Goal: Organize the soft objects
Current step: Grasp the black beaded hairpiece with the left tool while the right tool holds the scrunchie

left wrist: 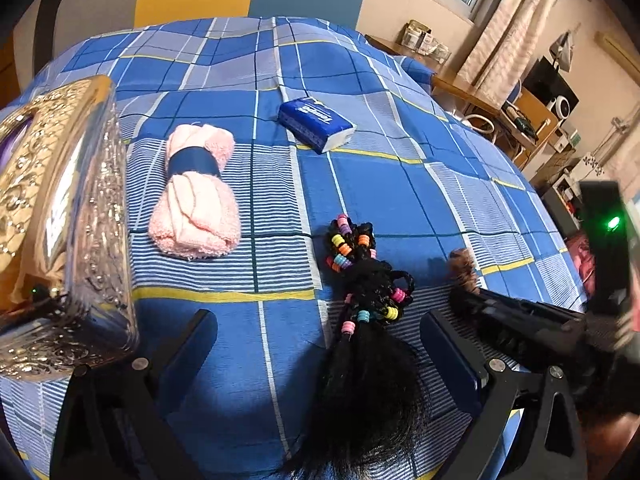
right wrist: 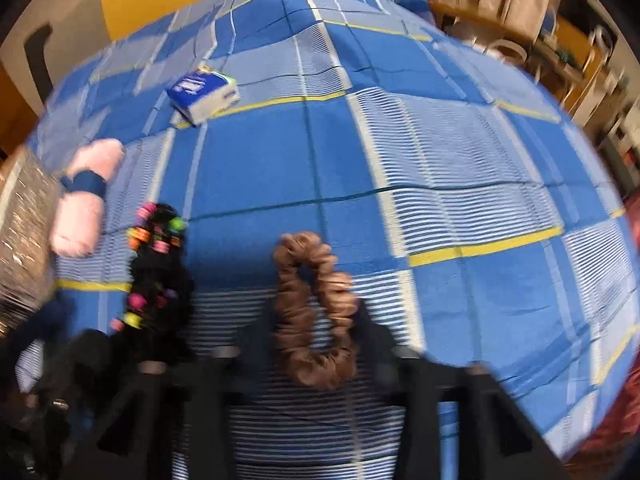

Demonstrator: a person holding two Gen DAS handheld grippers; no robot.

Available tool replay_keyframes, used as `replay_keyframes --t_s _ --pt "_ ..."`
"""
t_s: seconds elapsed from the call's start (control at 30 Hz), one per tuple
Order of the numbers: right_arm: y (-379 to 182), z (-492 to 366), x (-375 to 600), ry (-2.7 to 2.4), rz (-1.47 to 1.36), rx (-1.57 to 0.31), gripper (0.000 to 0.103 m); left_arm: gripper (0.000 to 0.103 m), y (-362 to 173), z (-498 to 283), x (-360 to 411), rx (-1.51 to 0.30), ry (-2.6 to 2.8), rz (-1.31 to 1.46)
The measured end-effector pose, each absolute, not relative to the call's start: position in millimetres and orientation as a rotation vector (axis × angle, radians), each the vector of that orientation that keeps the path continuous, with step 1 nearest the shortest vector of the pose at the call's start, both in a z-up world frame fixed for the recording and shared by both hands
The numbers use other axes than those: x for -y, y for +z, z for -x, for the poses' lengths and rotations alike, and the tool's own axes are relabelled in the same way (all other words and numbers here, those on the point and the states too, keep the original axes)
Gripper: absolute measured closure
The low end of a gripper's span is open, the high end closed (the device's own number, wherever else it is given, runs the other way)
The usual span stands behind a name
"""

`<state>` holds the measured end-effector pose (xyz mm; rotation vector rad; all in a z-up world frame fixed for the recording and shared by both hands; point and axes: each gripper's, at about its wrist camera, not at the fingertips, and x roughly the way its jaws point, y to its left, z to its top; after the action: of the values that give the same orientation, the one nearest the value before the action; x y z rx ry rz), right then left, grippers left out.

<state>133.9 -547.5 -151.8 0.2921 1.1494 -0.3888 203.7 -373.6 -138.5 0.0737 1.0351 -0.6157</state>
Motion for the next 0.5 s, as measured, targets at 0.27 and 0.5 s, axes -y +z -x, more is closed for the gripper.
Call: replay_keyframes --t_s 0.27,0.5 --pt "-137.8 -108.6 589.4 -0.433 -0.563 -1.014 0.084 0.001 -143.9 -207.9 411.5 -1.027 -0.636 -0.206" --pt "-139.5 -111.7 591.2 -0.427 -0.601 -0.998 0.083 0.012 -164.4 -212.3 426.4 -1.084 -0.605 -0.282"
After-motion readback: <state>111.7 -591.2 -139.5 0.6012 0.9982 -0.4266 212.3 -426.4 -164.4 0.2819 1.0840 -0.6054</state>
